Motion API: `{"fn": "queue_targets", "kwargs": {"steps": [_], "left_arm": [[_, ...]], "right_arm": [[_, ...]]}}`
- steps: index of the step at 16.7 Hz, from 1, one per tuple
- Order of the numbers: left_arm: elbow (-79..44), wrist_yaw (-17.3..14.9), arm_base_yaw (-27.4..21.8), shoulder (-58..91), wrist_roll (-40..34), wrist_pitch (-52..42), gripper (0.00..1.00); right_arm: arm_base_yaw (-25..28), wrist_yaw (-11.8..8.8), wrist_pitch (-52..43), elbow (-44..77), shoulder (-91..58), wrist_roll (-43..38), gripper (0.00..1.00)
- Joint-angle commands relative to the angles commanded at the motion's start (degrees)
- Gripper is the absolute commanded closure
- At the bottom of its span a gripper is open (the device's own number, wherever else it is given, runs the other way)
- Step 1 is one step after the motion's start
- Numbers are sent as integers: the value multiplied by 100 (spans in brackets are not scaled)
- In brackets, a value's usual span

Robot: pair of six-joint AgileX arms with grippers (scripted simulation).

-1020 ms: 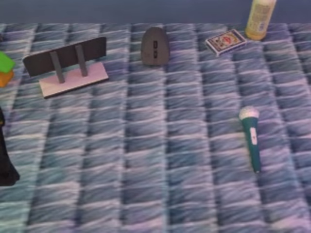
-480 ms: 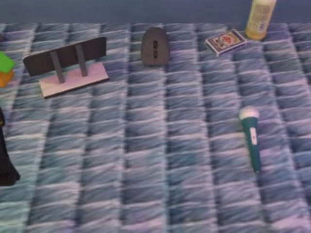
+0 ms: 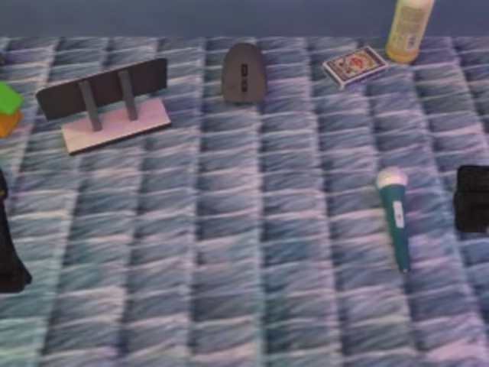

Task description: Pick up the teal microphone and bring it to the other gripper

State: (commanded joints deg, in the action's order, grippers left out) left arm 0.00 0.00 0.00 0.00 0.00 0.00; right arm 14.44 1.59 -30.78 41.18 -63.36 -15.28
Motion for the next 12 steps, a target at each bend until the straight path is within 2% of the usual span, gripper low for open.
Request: {"fn": "queue_targets", "kwargs": {"steps": [7,12], "left_arm": [[0,0,0,0,0,0,0],[0,0,0,0,0,0,0]], "right_arm": [[724,63,-1518,2078,-3098,-776,0],[952,88,-1946,2784,-4036,-1021,0]]}}
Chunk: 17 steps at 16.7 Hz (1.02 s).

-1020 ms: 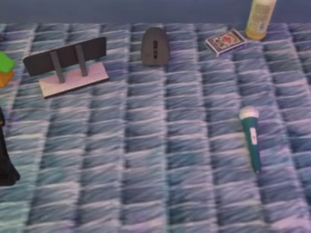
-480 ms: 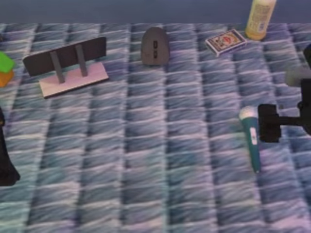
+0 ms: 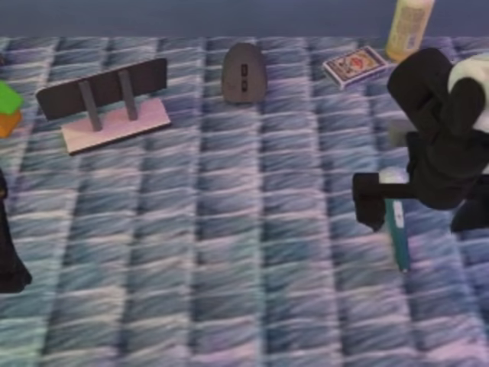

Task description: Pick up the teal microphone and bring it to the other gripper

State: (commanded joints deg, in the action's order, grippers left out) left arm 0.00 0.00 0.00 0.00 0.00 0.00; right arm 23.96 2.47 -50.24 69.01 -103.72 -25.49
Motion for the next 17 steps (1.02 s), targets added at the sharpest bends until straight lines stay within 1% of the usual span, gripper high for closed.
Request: {"fn": "queue_targets", "kwargs": {"steps": [7,9,14,17], "left_arm": [[0,0,0,0,0,0,0],[0,0,0,0,0,0,0],[0,0,0,0,0,0,0],[0,0,0,0,0,0,0]], "right_arm": [[-20,-2,92,-40,-70,8,0],[-21,0,417,-162,-288,18,0],[-50,3,1756,-624,-1087,35,0],[-59,4,2083,-761,-1330,40,0]]}}
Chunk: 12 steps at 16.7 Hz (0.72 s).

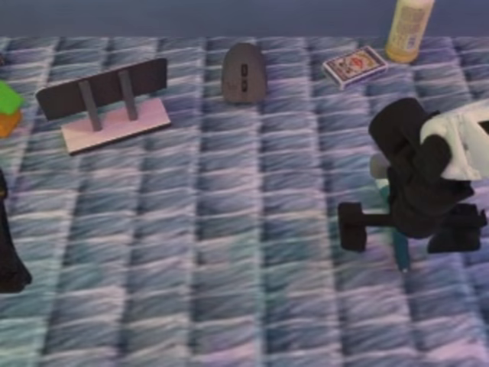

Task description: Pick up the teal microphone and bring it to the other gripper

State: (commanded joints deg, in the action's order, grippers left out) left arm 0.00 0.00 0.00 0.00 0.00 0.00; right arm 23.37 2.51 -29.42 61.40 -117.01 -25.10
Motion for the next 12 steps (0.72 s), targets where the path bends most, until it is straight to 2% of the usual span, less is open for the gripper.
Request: {"fn": "queue_targets", "kwargs": {"steps": [3,12], "left_arm": [[0,0,0,0,0,0,0],[0,0,0,0,0,0,0]], "right_arm": [[0,0,2,-1,-2,0,0],[0,0,2,-1,-2,0,68]]}}
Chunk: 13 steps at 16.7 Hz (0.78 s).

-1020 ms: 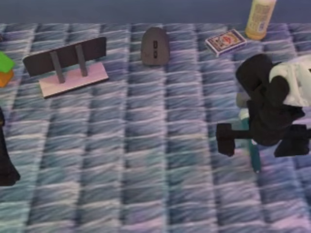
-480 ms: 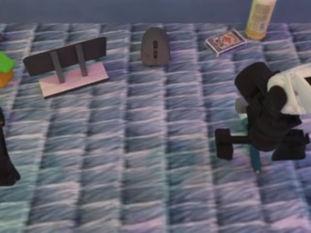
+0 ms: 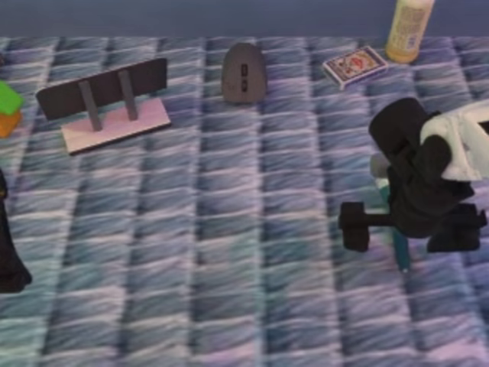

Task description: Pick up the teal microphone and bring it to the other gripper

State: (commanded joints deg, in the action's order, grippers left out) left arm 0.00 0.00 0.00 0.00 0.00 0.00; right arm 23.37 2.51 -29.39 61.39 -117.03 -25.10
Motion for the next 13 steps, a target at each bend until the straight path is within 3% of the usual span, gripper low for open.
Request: {"fn": "queue_targets", "kwargs": {"steps": [4,12,13], "left_arm": [[0,0,0,0,0,0,0],[0,0,0,0,0,0,0],[0,0,0,0,0,0,0]], "right_arm": [[0,0,0,0,0,0,98],[0,0,0,0,0,0,100],[18,125,-217,145,384,69,100]]}}
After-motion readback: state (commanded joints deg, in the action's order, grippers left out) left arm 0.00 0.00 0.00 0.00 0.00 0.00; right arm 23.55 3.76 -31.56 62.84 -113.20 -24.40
